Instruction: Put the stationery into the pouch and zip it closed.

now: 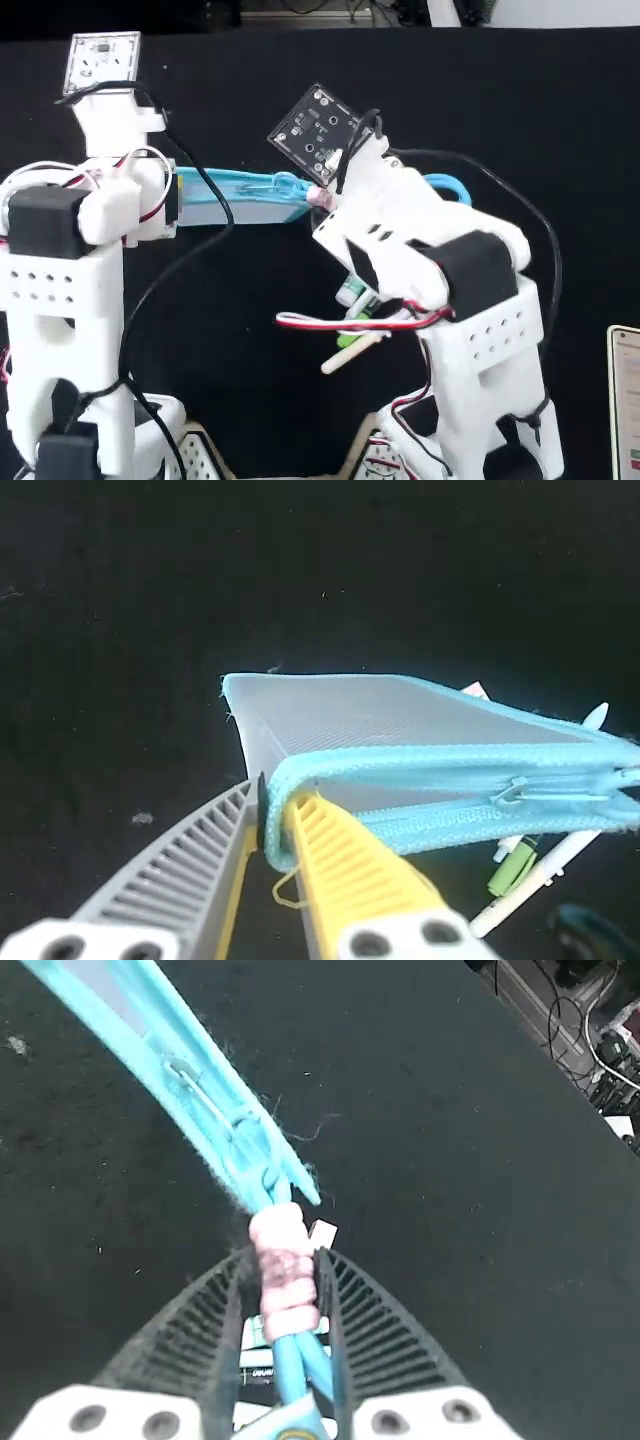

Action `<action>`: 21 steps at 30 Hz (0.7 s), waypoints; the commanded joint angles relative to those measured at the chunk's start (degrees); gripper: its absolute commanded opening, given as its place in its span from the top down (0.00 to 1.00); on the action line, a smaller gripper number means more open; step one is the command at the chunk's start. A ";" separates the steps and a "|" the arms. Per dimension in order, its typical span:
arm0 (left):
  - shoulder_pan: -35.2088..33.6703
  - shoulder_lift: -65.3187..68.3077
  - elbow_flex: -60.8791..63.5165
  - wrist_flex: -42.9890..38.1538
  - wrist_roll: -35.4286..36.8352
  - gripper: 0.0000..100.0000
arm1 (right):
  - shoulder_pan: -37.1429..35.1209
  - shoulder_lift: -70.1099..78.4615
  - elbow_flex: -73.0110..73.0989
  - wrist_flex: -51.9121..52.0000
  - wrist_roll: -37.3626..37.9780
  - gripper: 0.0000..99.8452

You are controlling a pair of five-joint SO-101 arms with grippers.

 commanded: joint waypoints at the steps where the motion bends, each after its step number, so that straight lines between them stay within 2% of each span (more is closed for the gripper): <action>1: -2.77 3.25 -1.98 0.44 -1.05 0.90 | 2.46 0.13 -3.38 0.35 0.00 0.99; 3: -2.77 3.96 -1.27 0.35 -1.05 0.88 | 2.46 0.13 -3.38 0.35 0.00 0.99; 12: -2.77 5.54 -1.10 0.26 -1.49 0.88 | 2.46 -0.13 -2.42 0.35 0.00 0.99; 16: -2.86 4.92 -1.10 0.35 -0.97 0.98 | 2.73 -0.31 -1.89 0.62 -0.09 0.99; 21: -2.95 4.92 1.01 0.26 -0.97 0.97 | 2.81 -0.40 -1.89 1.93 -0.26 0.99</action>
